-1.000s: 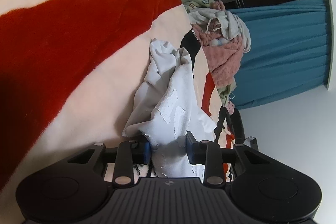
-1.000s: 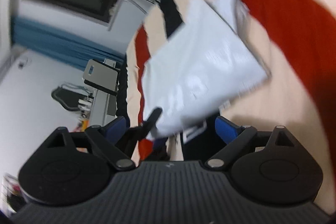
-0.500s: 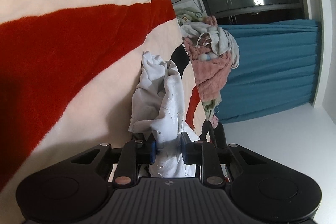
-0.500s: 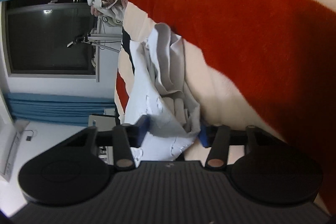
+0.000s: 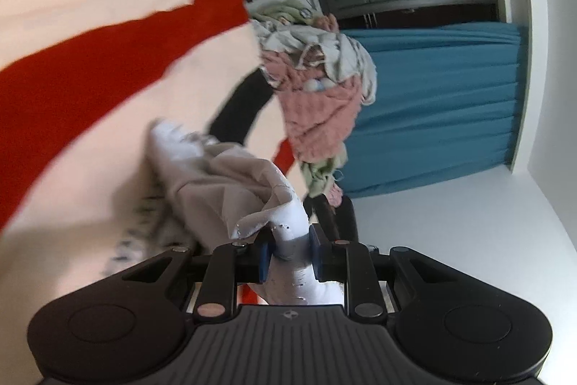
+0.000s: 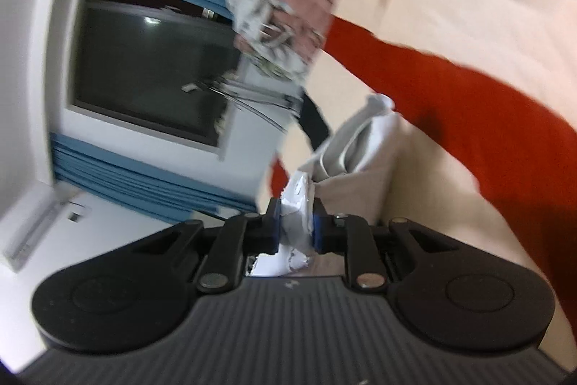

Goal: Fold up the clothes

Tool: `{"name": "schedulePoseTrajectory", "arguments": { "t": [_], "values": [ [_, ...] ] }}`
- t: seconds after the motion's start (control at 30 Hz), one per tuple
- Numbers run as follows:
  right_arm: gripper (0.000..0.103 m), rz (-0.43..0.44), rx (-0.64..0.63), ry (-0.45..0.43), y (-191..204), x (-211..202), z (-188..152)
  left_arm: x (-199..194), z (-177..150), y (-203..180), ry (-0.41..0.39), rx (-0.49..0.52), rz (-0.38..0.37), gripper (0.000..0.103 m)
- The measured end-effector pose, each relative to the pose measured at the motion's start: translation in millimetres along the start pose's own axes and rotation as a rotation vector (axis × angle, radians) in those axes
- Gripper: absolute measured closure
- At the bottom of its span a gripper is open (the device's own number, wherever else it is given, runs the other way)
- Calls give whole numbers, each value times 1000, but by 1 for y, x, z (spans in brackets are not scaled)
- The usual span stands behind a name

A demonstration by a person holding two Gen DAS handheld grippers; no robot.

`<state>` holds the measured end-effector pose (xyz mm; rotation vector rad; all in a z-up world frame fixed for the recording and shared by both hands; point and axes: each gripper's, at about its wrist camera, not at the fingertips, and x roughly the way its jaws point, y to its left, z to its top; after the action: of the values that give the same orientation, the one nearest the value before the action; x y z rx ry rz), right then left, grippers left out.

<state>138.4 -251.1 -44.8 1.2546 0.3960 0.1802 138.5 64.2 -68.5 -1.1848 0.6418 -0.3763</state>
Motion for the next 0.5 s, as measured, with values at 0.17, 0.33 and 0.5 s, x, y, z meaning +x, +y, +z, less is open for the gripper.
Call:
{"name": "schedulePoseTrajectory", "arguments": {
  "t": [0.17, 0.33, 0.5],
  "values": [
    [83, 24, -21, -67, 17, -2, 62, 66, 11, -73, 71, 71, 39, 80],
    [83, -41, -38, -172, 20, 21, 143, 181, 10, -129, 142, 206, 63, 80],
    [84, -107, -158, -228, 22, 61, 242, 288, -2, -175, 131, 363, 27, 81]
  ]
}}
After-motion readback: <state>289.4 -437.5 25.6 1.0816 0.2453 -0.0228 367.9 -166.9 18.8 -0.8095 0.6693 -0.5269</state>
